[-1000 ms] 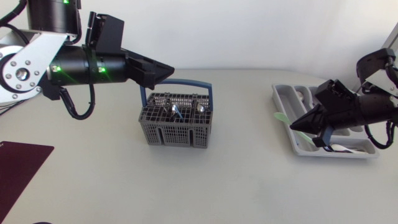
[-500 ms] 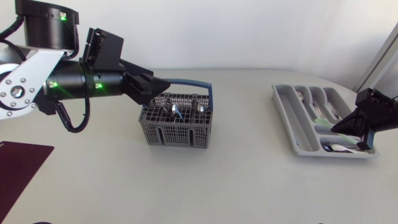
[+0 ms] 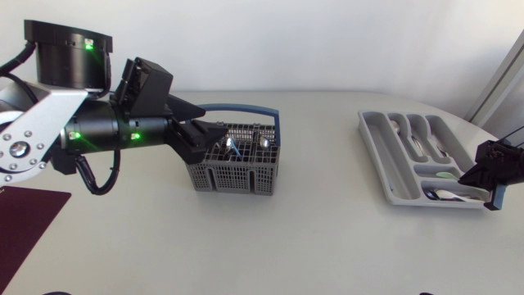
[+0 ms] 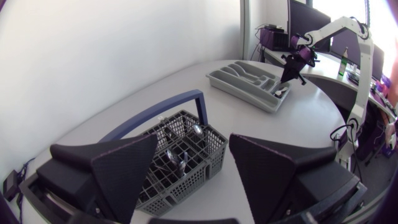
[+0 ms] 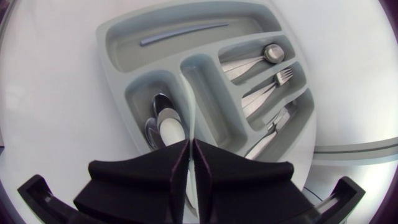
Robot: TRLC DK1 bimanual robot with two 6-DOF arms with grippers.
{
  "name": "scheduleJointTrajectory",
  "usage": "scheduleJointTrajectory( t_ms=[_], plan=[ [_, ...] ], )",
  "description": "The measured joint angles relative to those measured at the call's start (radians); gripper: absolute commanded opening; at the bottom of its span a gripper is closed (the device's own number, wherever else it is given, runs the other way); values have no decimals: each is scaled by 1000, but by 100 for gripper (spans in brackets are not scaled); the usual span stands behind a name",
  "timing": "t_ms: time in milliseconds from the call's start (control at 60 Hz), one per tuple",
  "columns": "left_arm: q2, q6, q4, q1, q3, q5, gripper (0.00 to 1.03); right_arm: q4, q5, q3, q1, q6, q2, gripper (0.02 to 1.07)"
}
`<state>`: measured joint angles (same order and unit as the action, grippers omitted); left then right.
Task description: Transfer all utensils from the basket to the drawer tray.
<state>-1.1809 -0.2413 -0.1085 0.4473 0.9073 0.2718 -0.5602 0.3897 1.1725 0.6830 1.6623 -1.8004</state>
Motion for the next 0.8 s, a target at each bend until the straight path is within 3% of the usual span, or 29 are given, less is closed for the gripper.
scheduleJointTrajectory(
  t_ms=[233, 400, 467, 700, 800],
  plan=[
    [10, -10, -1, 32, -25, -37, 81, 88, -42, -15, 2, 22, -44, 15],
    [23, -25, -7, 34, -34, -44, 81, 152, -51, -58, 2, 23, -53, 42],
    [31, -26, -7, 34, -42, -45, 81, 166, -53, -68, 2, 22, -53, 48],
    [48, -51, -6, 34, -66, -45, 81, 169, -35, -130, 0, 6, 42, 59],
    [57, -68, -2, 34, -92, -45, 81, 168, -19, -170, -10, -25, 127, 59]
  ],
)
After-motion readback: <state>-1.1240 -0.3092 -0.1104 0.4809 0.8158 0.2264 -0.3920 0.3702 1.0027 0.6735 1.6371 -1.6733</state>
